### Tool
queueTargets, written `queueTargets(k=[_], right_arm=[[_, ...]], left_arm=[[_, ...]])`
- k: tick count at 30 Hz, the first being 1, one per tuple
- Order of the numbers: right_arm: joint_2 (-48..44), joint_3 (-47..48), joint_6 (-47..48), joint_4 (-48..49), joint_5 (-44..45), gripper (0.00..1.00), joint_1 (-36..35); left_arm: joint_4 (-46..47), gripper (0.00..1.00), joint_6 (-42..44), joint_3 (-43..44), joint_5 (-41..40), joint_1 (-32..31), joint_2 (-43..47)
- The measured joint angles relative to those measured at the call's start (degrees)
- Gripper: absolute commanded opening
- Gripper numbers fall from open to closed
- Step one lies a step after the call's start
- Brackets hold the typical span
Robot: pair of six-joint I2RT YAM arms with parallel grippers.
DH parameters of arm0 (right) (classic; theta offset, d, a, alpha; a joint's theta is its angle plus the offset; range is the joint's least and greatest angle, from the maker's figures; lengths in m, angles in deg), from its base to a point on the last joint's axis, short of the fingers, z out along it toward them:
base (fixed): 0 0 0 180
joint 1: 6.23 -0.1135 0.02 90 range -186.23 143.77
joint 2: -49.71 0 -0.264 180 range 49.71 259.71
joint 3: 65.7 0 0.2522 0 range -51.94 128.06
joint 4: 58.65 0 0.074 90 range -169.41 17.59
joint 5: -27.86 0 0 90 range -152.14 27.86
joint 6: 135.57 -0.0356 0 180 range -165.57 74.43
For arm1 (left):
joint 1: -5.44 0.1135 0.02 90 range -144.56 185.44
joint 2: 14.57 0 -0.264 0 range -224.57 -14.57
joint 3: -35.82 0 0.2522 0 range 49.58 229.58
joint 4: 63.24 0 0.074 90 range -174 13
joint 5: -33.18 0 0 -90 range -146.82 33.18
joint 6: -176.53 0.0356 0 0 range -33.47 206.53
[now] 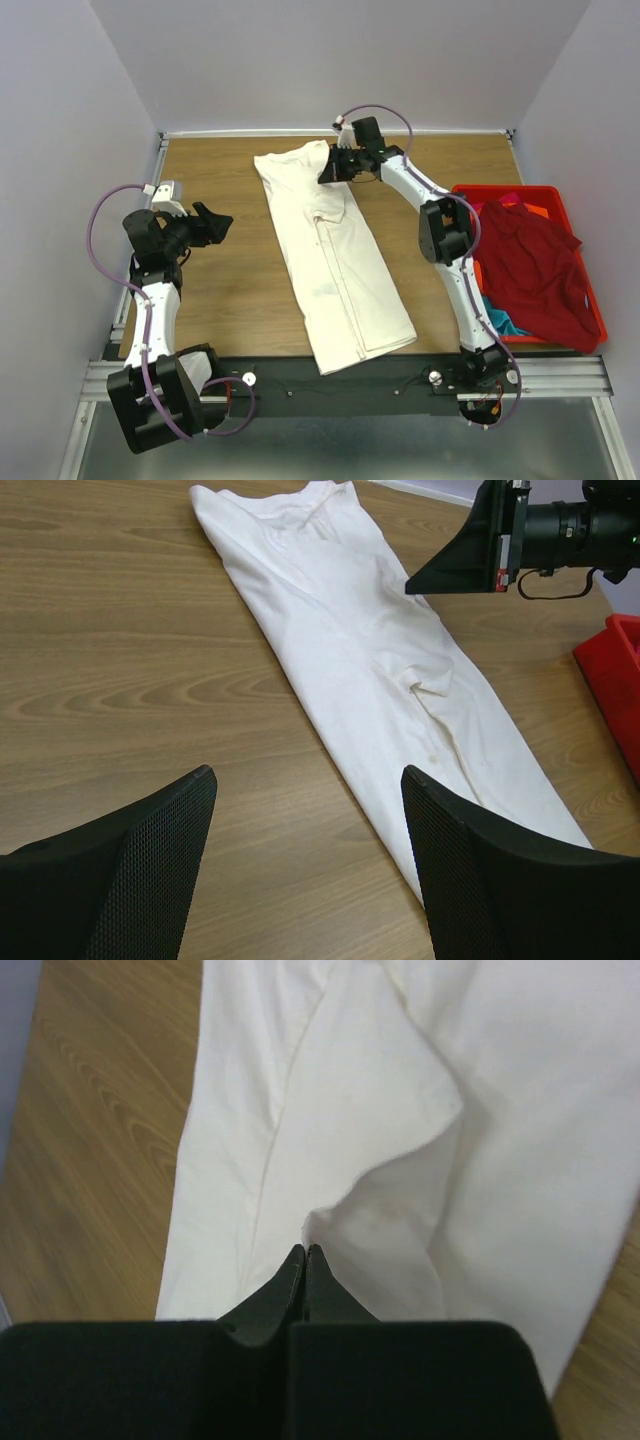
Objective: Fold and stack the t-shirts
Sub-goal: Fold the tshirt
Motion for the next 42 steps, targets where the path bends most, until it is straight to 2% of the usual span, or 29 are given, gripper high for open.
queueTargets(k=[2,3,5,7,9,10,14,17,22,25,27,30,35,42], right_arm=[[-0.7,-0.24,1.84,-0.24,2.01,0.22,-2.58],[-0.81,-0.24,2.78,-0.26,2.75,0.36,-3.63],[-0.96,-0.15,5.51,-1.18,4.98,0.48,-7.02],[-0.96,0.11,7.74,-2.84,6.6,0.63,-9.4],[-1.36,0.2,10.75,-4.79,7.34,0.75,-11.89],[-1.86,0.11,12.2,-5.7,7.54,0.77,-12.57],[-11.5,-8.63,22.34,-8.33,7.52,0.8,-12.52],[-23.63,-17.7,30.73,-9.38,6.12,0.81,-10.58],[-45.22,-35.21,44.33,-8.55,1.95,0.85,-7.91],[-49.62,-38.38,45.16,-8.94,1.01,0.78,-7.19],[-49.22,-38.51,43.19,-8.81,0.17,0.78,-5.4],[-43.25,-36.15,35.67,-8.26,-1.9,0.78,2.73],[-24.17,-25.99,22.97,-7.41,-5.57,0.74,13.31],[-1.62,-3.3,9.97,-7.96,-7.76,0.7,12.17]], left_arm=[[0.0,0.82,0.0,0.0,0.0,-0.02,0.0],[0.0,0.84,0.0,0.0,0.0,-0.02,0.02],[0.02,0.89,-0.02,0.0,0.02,0.0,0.02],[0.42,0.98,-0.07,-0.02,0.57,0.0,-0.02],[1.88,0.98,-0.98,-0.13,1.81,0.0,-0.46],[2.84,0.98,-1.64,-0.31,2.43,0.0,-0.83],[13.4,0.98,-8.72,-4.24,8.59,0.04,-5.14],[16.9,0.93,-12.31,-5.6,12.39,-0.24,-8.52],[13.38,0.9,-8.92,-2.4,12.2,-6.08,-6.43],[10.73,0.89,-5.35,0.44,9.77,-12.26,-3.87],[9.4,0.89,-3.15,1.38,8.44,-14.86,-2.73],[5.79,0.88,-0.07,1.77,5.22,-16.74,-2.25],[0.09,0.89,3.76,1.88,-0.13,-17.16,-1.38],[-1.66,0.89,6.45,2.25,-4.52,-17.16,1.57]])
